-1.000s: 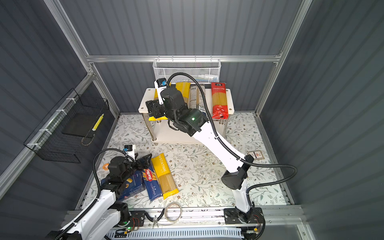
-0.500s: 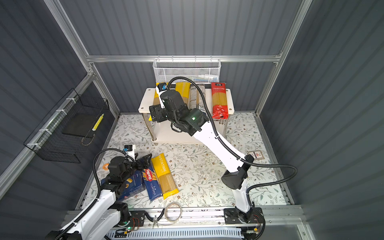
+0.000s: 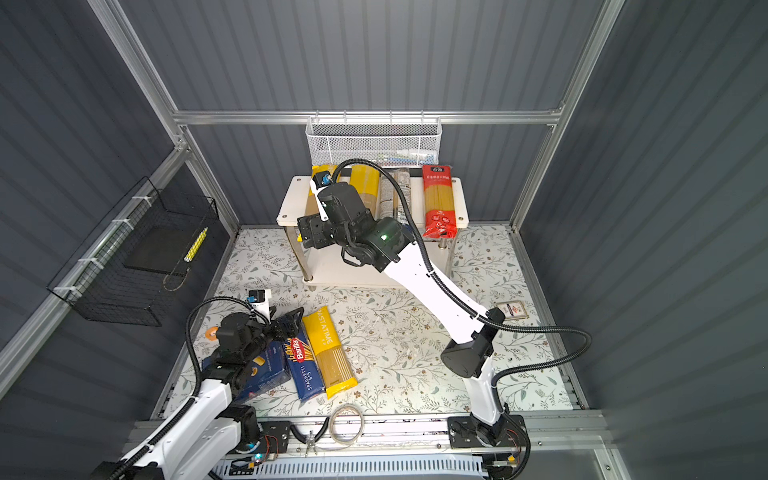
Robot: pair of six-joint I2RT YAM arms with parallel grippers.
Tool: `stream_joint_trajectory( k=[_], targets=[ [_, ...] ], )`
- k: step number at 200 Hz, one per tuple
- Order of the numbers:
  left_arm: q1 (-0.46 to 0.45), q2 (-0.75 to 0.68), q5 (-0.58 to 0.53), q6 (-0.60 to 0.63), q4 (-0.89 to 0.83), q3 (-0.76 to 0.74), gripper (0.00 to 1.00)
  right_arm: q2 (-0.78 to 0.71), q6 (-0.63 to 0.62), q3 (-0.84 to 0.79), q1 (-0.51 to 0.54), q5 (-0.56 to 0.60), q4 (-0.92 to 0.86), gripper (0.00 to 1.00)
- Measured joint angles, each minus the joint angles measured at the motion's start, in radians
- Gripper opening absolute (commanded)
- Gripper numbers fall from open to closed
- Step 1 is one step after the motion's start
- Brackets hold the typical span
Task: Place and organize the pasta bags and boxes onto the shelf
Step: 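Open the right gripper and release the yellow bag on the shelf, then withdraw the right gripper and move it over the PASTATIME bag on the table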
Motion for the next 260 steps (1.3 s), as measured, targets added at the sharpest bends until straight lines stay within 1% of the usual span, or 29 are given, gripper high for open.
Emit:
stream_joint_trajectory(
  k=[35,115,127,137,161,180,194,210,234,260],
  targets=[
    [0.0,0.0,0.0,0.0,0.0,0.0,1.0,0.035,0.0,0.0,0.0,0.0,-0.004,0.88],
    [0.0,0.0,0.0,0.0,0.0,0.0,1.0,0.036,0.003,0.0,0.006,-0.026,0.005,0.89],
    [0.0,0.0,0.0,0.0,0.0,0.0,1.0,0.036,0.002,0.0,0.007,-0.026,0.005,0.91],
    [0.0,0.0,0.0,0.0,0.0,0.0,1.0,0.036,0.0,0.0,0.008,-0.025,0.005,0.95],
    [0.0,0.0,0.0,0.0,0.0,0.0,1.0,0.024,-0.024,-0.011,0.023,-0.009,0.008,0.99],
    [0.0,-0.006,0.0,0.0,-0.002,0.0,1.0,-0.046,-0.072,-0.108,0.06,0.025,0.029,0.99],
    [0.0,-0.014,-0.001,0.0,-0.004,0.0,1.0,-0.137,-0.111,-0.223,0.105,0.051,0.062,0.99],
    [0.0,-0.019,-0.004,0.0,-0.004,0.0,1.0,-0.249,-0.13,-0.358,0.148,0.055,0.108,0.99],
    [0.0,-0.022,-0.008,0.0,-0.009,0.0,1.0,-0.443,-0.135,-0.607,0.166,0.04,0.223,0.99],
    [0.0,-0.038,-0.01,0.0,-0.014,0.0,1.0,-0.638,-0.124,-0.921,0.173,0.044,0.366,0.99]
  ],
)
